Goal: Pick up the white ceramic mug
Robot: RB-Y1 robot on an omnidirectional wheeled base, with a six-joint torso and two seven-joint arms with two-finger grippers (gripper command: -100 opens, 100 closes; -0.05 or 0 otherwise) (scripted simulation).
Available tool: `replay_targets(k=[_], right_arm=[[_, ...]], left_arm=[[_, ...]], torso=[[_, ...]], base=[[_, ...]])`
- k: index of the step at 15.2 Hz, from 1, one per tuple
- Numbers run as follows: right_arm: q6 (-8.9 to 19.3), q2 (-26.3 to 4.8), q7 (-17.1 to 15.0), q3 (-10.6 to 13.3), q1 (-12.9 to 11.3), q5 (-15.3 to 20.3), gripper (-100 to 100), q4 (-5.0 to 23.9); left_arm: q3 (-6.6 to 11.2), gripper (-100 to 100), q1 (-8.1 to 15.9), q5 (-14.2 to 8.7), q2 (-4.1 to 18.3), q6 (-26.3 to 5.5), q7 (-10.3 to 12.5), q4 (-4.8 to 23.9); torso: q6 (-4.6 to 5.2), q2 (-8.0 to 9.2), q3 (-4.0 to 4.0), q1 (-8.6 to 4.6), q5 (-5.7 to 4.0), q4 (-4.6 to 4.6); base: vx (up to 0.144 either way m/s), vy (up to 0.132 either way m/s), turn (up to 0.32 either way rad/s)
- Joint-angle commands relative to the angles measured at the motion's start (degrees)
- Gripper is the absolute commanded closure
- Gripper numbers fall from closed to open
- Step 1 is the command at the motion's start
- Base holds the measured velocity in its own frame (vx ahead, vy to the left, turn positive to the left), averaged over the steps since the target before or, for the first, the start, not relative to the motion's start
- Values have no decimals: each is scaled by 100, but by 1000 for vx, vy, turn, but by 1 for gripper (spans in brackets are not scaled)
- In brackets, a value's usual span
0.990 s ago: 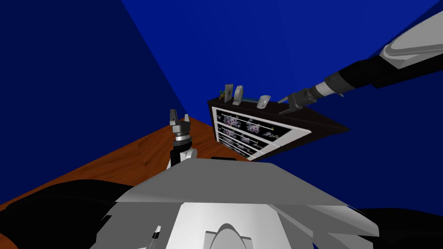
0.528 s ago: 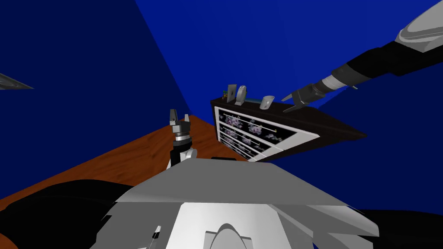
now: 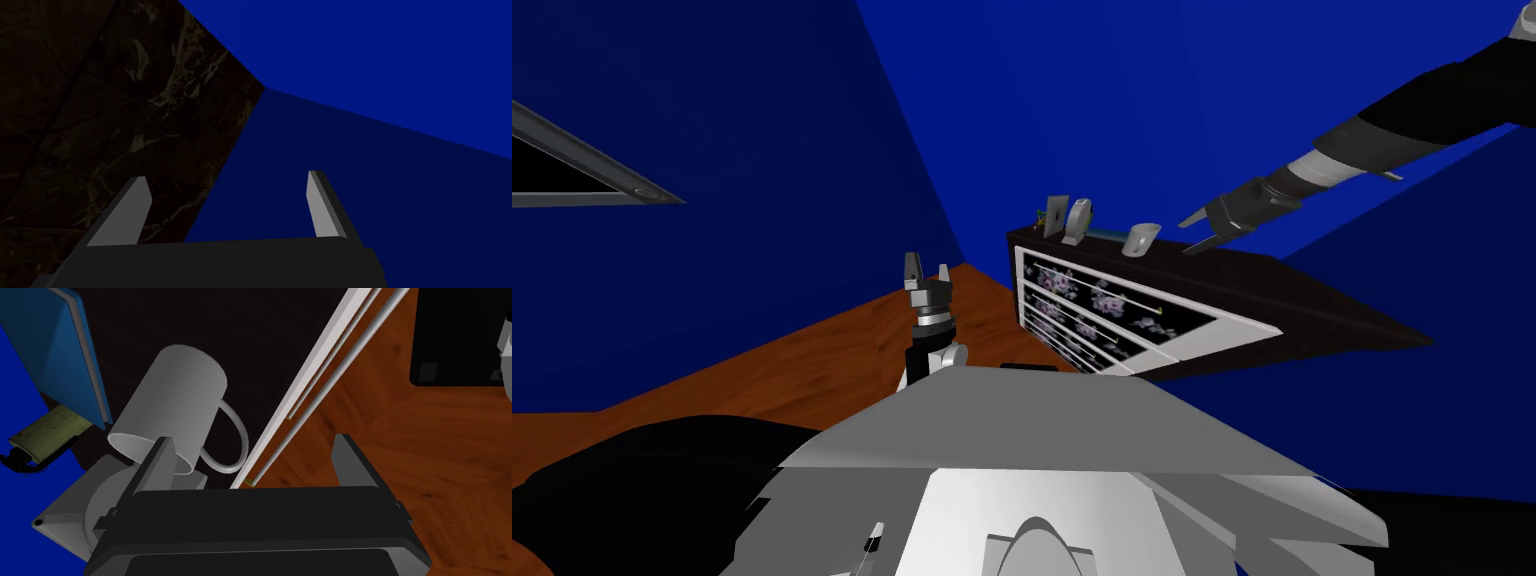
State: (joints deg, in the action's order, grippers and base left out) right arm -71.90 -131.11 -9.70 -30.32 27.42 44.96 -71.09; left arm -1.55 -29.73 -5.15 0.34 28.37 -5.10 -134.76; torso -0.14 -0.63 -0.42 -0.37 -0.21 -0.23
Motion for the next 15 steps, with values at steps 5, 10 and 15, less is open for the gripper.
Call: replay_targets(k=[5,10,15], right_arm=[[-326,-307,-93,736,-599,-165,-100,324],[-615,-555,-134,1292,-1051,-343,-100,622],[-899,-747,-160,1933,-1430,-520,-100,880]], left_arm=[[0,0,0,0,0,0,0,0],[0,0,0,0,0,0,0,0],[0,0,-1,0,0,0,0,0]], torso=[[-4,-7,-4,4,3,-2],[-1,-12,-7,5,1,-3],[1,-20,-12,1,-1,-5]], base=[[24,-27,177],[33,-23,156],[52,-31,180]])
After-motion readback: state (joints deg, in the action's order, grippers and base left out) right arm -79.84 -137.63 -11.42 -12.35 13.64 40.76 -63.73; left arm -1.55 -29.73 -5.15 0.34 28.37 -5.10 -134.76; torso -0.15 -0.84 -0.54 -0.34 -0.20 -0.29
